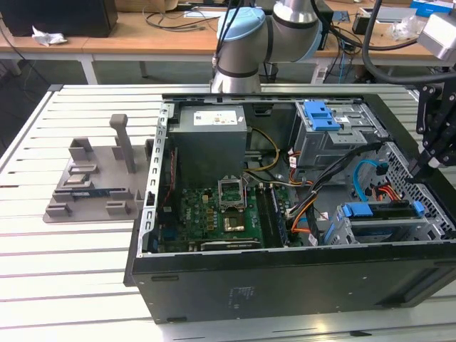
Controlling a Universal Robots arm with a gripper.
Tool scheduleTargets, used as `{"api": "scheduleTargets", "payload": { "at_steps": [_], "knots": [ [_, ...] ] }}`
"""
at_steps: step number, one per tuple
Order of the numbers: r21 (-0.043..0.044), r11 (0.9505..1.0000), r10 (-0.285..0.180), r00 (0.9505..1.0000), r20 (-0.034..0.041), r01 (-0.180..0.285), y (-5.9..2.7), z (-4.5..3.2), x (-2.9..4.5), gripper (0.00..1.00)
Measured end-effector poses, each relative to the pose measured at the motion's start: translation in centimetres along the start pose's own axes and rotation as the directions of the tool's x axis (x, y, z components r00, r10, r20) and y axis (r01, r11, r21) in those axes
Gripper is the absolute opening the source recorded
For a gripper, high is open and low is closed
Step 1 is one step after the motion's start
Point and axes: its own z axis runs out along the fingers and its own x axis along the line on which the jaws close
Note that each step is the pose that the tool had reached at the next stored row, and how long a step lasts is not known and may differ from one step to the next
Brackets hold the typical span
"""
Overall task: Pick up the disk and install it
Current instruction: 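Insert the second disk wire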
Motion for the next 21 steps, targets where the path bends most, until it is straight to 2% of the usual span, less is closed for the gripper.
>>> {"api": "scheduleTargets", "payload": {
  "at_steps": [4,7,12,15,19,21],
  "knots": [
    [0.0,1.0,0.0,1.0,0.0,0.0,0.0,-0.02,0.0,0.11],
    [0.0001,1.0,0.0,1.0,0.0,0.0,0.0,-0.03,0.0,0.3],
    [0.0,1.0,-0.003,1.0,-0.0002,0.003,0.19,-0.03,-0.59,0.3],
    [0.0001,1.0,-0.007,1.0,0.0,0.007,0.61,0.02,-0.9,0.3],
    [0.0004,0.9996,-0.029,0.9996,-0.0007,0.029,1.44,0.73,-1.02,0.3],
    [0.0004,0.9994,-0.035,0.9994,-0.0007,0.035,1.68,0.96,-1.42,0.3]
  ]
}}
